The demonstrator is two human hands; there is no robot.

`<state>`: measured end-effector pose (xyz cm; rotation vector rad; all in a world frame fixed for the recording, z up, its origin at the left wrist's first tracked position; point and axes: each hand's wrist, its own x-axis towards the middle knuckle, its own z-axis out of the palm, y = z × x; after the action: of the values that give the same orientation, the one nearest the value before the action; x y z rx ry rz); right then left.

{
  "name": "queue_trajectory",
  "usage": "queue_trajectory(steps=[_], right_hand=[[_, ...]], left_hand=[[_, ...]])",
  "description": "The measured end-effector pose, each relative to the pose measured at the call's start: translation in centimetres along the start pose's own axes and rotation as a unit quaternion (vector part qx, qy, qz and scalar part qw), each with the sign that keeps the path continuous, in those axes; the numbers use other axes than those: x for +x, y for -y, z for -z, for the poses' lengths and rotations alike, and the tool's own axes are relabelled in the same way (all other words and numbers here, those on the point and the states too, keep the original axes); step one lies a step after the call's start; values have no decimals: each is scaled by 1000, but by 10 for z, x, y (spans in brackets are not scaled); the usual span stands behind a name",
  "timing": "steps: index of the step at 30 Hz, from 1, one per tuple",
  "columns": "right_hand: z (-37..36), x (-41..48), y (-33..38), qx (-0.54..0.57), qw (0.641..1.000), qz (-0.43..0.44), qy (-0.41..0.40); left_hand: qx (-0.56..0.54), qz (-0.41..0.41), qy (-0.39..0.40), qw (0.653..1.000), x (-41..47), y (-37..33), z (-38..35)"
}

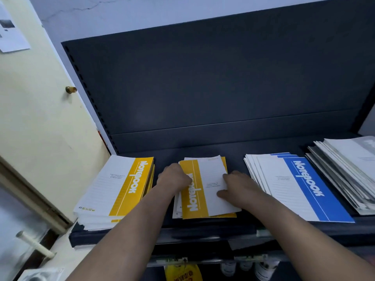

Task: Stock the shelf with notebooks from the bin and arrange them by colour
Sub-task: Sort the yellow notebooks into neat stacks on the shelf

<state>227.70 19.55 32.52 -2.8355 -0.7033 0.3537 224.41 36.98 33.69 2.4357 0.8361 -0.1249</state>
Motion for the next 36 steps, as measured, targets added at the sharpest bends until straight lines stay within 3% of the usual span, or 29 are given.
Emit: queue_trajectory(steps=[9, 14, 17, 19, 22, 25, 27, 31, 36], right_hand=[[-1, 1, 7, -2, 1000, -1, 2], [-4, 3, 4, 11, 1000, -5, 2], [-4, 6, -3, 91, 996, -15, -3], [-1, 7, -6, 218, 975, -24, -47], [13, 5, 1, 346, 916, -1, -204], [24, -2, 8, 325, 889, 26, -323], [24, -7, 10, 321, 880, 50, -346], [-4, -11, 9, 249, 876, 99, -402], [-17, -7, 11, 236, 854, 114, -449]], left_hand=[[-189, 66, 52, 978, -6, -5, 6], [-205, 63, 77, 974, -10, -7, 8], [-219, 25, 74, 973, -16, -12, 9], [-257, -24, 56, 964, -21, -16, 11], [-331, -114, 11, 937, -31, -22, 16], [-360, -220, -50, 905, -38, -21, 20], [-374, -257, -62, 889, -39, -15, 17], [-397, -239, -35, 885, -39, 2, -1], [-390, -233, -49, 890, -33, 8, -9]])
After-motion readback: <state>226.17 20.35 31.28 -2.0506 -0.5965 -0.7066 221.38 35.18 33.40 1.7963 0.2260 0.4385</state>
